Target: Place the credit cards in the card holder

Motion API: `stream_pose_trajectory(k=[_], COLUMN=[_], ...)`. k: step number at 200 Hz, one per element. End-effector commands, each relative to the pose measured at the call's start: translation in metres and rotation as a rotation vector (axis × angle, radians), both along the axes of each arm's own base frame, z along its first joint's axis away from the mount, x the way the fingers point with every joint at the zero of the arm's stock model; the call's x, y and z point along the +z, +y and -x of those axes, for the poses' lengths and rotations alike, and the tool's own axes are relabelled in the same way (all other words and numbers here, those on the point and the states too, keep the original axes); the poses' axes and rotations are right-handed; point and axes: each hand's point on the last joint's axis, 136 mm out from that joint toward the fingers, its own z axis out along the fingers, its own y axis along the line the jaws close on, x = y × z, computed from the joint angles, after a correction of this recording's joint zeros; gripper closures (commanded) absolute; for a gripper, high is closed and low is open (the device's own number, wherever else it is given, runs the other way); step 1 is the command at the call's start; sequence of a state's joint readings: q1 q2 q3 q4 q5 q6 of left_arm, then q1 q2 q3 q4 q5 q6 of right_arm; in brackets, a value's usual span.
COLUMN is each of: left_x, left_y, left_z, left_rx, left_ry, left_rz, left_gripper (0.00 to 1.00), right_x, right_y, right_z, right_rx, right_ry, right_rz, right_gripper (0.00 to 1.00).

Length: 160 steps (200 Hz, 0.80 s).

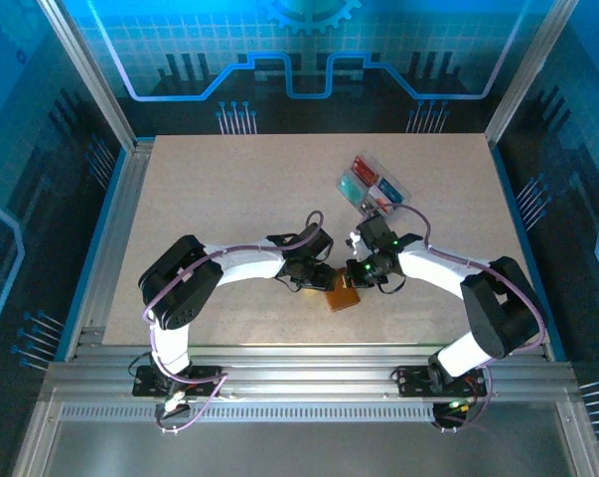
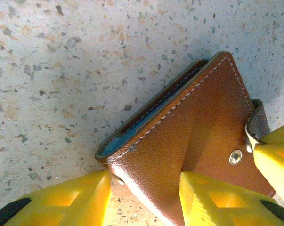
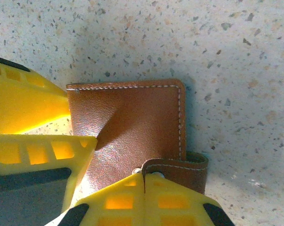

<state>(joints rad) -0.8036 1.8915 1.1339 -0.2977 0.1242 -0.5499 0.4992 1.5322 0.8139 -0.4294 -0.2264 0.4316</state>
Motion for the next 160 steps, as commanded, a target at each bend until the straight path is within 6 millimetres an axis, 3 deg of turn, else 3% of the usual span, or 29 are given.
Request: stream_pose_trajectory(k=[1,160], left_x=[-0.035,-0.035], left_y=[0.002,0.001], left_z=[0.018,0.018], left_rx=[-0.016,-0.018], left_ry=[0.071,0.073], left_rz=[-0.037,-0.032], left_gripper=[0.56,0.56], right_x=[0.004,-0.003], right_y=[0.011,0.018], right_z=[0.002,0.013], right_rx=[0.04,0.069], right_ry=[0.008,0.04], right_rz=[-0.028,-0.041], right_gripper=[1.0,1.0])
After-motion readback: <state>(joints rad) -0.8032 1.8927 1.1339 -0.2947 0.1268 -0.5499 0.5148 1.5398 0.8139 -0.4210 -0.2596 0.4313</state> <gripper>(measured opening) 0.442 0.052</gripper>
